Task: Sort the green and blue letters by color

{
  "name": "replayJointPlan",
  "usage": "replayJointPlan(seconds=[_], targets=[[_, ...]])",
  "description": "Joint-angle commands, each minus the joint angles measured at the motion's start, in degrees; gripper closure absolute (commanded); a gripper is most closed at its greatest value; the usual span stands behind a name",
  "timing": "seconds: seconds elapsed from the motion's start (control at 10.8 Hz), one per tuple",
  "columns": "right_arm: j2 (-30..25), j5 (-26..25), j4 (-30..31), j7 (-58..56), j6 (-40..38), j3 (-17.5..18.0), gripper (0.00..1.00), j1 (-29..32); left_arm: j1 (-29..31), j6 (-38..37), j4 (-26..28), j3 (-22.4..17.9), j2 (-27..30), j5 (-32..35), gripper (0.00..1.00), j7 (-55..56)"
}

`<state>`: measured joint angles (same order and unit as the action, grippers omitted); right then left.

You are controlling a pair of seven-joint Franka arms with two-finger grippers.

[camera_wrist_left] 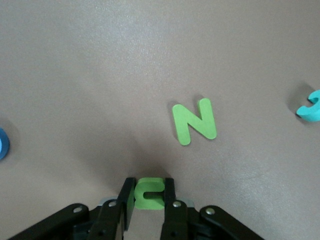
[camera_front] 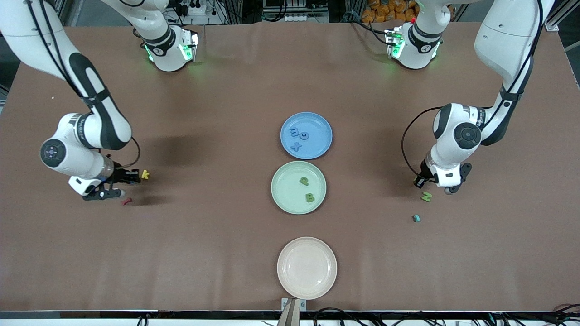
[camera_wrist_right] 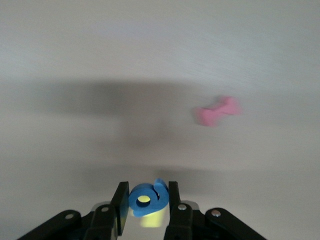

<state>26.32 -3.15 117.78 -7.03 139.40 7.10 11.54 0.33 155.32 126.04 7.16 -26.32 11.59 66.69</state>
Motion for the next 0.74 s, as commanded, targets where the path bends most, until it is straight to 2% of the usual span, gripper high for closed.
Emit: replayJointPlan(seconds=[0.0,0.18,0.46,0.65], targets=[[-1.8,1.0,-4.0,22.7,-4.1,6.3,1.00,-7.0,-0.9,1.3,-0.4,0.7,0.0,0.7,1.00,1.2],[0.7,1.0,-9.1,39.9,-4.1,7.7,1.00,-16.1,-2.2,1.3,-2.5,2.4,-0.3,0.7,1.00,1.4],[7.0,0.9,-17.7,60.5,-4.0,8.2,1.00,-29.6,-3.4,1.3,-5.9,7.1,-0.6,0.5,1.00,3.6],[10.4,0.3,-21.8,71.2,-3.6,8.2,1.00,-36.8,-9.2,1.3,-9.2,7.2,-1.2,0.6,1.00,10.6]])
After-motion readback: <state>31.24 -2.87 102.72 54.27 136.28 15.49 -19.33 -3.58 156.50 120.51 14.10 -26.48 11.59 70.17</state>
